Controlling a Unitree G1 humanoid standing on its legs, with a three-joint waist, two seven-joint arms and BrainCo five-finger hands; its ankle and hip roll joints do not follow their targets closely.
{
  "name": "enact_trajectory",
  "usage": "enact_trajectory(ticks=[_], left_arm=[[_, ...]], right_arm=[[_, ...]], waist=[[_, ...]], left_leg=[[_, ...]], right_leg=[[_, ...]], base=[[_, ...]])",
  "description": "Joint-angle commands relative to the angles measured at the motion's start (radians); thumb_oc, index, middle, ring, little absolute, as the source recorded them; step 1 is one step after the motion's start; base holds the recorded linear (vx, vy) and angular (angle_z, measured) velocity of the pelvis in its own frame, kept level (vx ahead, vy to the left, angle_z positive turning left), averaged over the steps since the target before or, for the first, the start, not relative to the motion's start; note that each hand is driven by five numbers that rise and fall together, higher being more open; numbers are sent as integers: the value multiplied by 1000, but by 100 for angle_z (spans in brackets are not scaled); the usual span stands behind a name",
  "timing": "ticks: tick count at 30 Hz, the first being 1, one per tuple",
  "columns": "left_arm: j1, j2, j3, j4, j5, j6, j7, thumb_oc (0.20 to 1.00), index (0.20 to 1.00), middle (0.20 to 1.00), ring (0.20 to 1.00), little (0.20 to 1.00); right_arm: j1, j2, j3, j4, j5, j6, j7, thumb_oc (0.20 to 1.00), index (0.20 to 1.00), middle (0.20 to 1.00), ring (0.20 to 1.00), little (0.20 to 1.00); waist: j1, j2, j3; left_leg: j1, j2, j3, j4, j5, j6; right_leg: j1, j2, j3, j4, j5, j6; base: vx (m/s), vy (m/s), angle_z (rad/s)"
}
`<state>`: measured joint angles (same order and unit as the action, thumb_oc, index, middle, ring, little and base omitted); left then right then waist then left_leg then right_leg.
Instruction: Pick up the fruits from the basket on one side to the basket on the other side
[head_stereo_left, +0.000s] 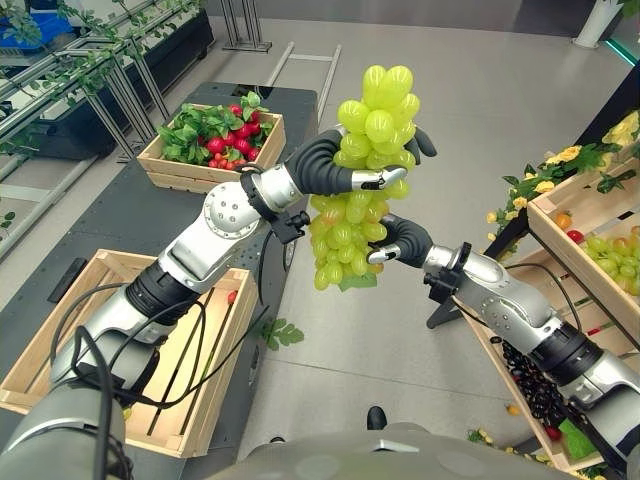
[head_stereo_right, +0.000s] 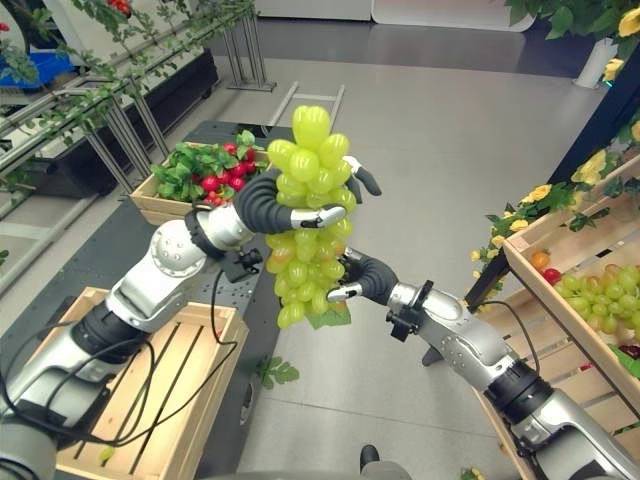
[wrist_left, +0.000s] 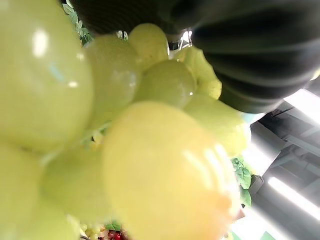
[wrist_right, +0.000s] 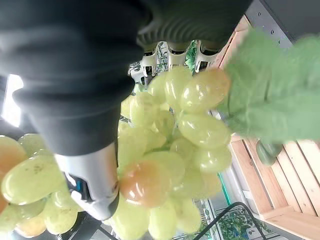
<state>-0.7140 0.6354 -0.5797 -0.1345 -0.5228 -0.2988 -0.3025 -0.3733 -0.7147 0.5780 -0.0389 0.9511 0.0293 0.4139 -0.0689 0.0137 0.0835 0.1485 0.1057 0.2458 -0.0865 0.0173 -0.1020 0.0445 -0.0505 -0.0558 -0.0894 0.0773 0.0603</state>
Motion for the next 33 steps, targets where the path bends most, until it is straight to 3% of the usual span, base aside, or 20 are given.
enact_trajectory(ticks=[1, 20, 21, 22, 24, 25, 33], left_arm=[[-177, -40, -9, 81, 8, -50, 42, 200, 200, 200, 200, 200], [-132, -123, 27, 80, -39, -63, 40, 200, 200, 200, 200, 200], [-130, -128, 29, 79, -42, -65, 39, 200, 200, 200, 200, 200], [-130, -128, 28, 79, -42, -65, 39, 200, 200, 200, 200, 200], [-118, -143, 40, 83, -59, -65, 34, 200, 200, 200, 200, 200], [-118, -143, 40, 83, -59, -65, 34, 200, 200, 200, 200, 200], [-79, -167, 60, 85, -75, -65, 23, 200, 200, 200, 200, 200]], right_arm=[[-94, 44, 29, -33, 3, -36, -11, 1000, 1000, 1000, 1000, 1000], [-77, 115, 64, 46, 115, -29, 19, 1000, 1000, 1000, 1000, 1000], [-72, 123, 63, 50, 119, -31, 21, 950, 950, 950, 950, 950], [-72, 123, 63, 50, 119, -31, 21, 796, 796, 796, 796, 796], [-64, 135, 59, 67, 131, -30, 27, 250, 250, 250, 250, 250], [-65, 135, 59, 67, 131, -30, 27, 200, 200, 200, 200, 200], [-42, 163, 44, 87, 141, -37, 41, 200, 200, 200, 200, 200]], waist=[[-8, -44, -27], [-4, -46, -29], [-3, -46, -30], [-3, -46, -30], [-3, -46, -30], [-3, -46, -29], [-4, -41, -30]], left_leg=[[-2, -21, -22, 14, 13, 4], [-1, -19, -32, 14, 12, 1], [0, -19, -32, 14, 12, 1], [1, -19, -32, 14, 12, 1], [1, -19, -32, 14, 12, 1], [1, -19, -31, 14, 12, 1], [13, -19, -29, 12, 1, 2]], right_leg=[[36, -42, -32, 57, -24, 94], [44, -41, -43, 58, -34, 89], [46, -42, -43, 58, -34, 88], [46, -42, -43, 58, -34, 88], [46, -43, -43, 56, -33, 89], [47, -43, -43, 56, -33, 89], [58, -44, -41, 51, -40, 92]], base=[[0, 0, 0], [3, 0, 0], [0, 0, 0], [0, 0, 0], [0, 0, 0], [34, 4, 0], [6, 1, 0]])
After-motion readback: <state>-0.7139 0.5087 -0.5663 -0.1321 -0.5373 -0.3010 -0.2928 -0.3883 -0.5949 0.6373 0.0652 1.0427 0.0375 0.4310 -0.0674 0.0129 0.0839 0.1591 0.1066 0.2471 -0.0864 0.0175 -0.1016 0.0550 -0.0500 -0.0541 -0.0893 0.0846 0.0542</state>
